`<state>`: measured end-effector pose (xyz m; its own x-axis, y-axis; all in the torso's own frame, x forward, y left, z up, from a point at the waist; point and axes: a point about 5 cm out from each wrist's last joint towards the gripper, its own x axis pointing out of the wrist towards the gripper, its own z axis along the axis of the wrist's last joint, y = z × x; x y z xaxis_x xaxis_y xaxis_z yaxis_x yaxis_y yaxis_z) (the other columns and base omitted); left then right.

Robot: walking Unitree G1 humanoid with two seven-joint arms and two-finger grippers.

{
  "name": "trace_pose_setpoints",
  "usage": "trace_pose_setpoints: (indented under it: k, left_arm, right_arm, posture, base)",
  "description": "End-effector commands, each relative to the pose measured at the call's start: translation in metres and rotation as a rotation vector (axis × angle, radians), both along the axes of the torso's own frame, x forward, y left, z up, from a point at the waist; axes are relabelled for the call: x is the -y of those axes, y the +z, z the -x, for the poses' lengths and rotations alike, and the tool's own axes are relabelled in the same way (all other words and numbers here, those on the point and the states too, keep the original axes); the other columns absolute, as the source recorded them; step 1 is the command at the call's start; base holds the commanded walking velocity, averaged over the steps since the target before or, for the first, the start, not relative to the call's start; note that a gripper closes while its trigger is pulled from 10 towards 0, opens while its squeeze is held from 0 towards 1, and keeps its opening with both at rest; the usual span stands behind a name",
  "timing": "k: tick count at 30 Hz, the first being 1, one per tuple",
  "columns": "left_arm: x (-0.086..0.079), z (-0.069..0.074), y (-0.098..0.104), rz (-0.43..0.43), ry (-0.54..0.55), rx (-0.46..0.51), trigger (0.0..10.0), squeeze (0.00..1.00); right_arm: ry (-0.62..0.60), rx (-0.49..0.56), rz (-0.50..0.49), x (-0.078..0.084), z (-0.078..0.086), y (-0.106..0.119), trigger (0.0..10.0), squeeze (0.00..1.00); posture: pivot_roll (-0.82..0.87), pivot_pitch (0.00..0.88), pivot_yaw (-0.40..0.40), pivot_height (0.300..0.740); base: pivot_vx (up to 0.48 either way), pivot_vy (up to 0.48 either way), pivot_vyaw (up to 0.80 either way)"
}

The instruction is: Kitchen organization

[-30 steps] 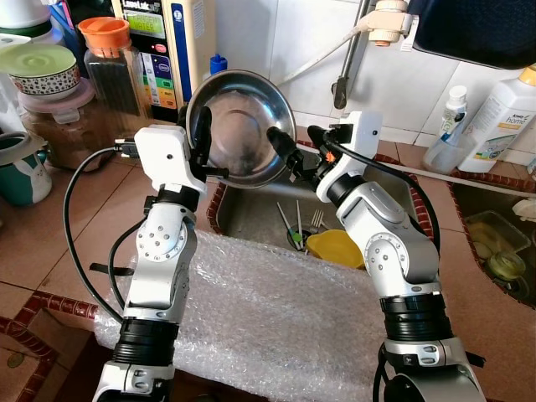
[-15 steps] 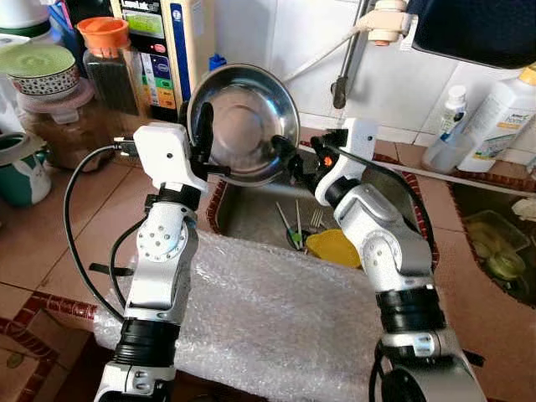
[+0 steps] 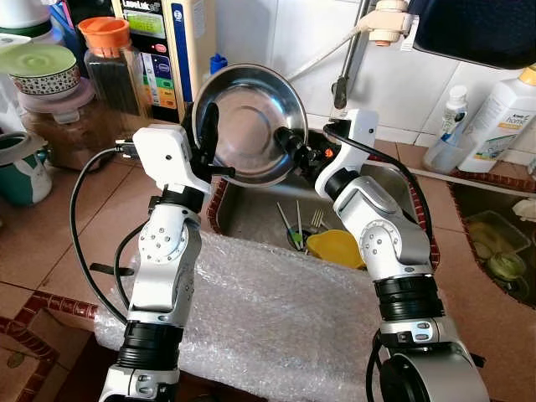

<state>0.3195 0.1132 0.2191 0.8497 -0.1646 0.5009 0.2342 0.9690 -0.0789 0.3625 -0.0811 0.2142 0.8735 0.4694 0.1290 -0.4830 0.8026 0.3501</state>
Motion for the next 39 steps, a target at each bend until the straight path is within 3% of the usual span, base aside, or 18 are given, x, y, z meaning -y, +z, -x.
trace_pose_setpoints:
  k: [1,24,29,30,31,32,39]
  left_arm:
    - [0.004,0.002,0.003,-0.004,-0.028,0.015,0.0,0.0]
    - [0.006,0.002,-0.01,-0.007,-0.049,-0.044,0.0,0.0]
    - [0.009,-0.001,-0.02,-0.041,-0.064,-0.108,0.0,0.0]
    - [0.01,-0.002,-0.023,-0.052,-0.072,-0.127,5.2,0.42]
    - [0.011,-0.002,-0.026,-0.059,-0.079,-0.14,5.2,0.42]
    - [0.013,-0.003,-0.029,-0.071,-0.086,-0.157,10.0,1.0]
    - [0.021,-0.006,-0.038,-0.128,-0.142,-0.191,10.0,1.0]
  right_arm:
    - [-0.017,0.014,-0.016,0.004,-0.003,0.006,0.0,0.0]
    - [0.009,-0.009,-0.039,0.005,0.001,0.001,0.0,0.0]
    - [0.013,-0.018,-0.039,0.005,0.002,-0.001,0.0,0.0]
    - [0.001,-0.02,-0.036,0.007,0.002,-0.002,0.0,0.0]
    - [-0.008,-0.022,-0.034,0.008,0.002,-0.003,0.0,0.0]
    - [-0.022,-0.024,-0.033,0.01,0.002,-0.004,0.0,0.0]
    - [-0.22,-0.021,0.001,0.045,-0.001,-0.011,0.0,0.0]
  posture:
    - [0.09,0.014,-0.043,0.74]
    - [0.08,0.023,-0.043,0.74]
    - [0.08,0.022,-0.041,0.74]
    - [0.08,0.021,-0.039,0.74]
    - [0.08,0.021,-0.039,0.74]
    - [0.08,0.02,-0.037,0.74]
    - [0.07,0.02,-0.009,0.74]
  base:
    - [0.0,0.0,0.0]
    - [0.0,0.0,0.0]
    - [0.0,0.0,0.0]
    - [0.0,0.0,0.0]
    - [0.0,0.0,0.0]
    - [0.0,0.0,0.0]
    - [0.0,0.0,0.0]
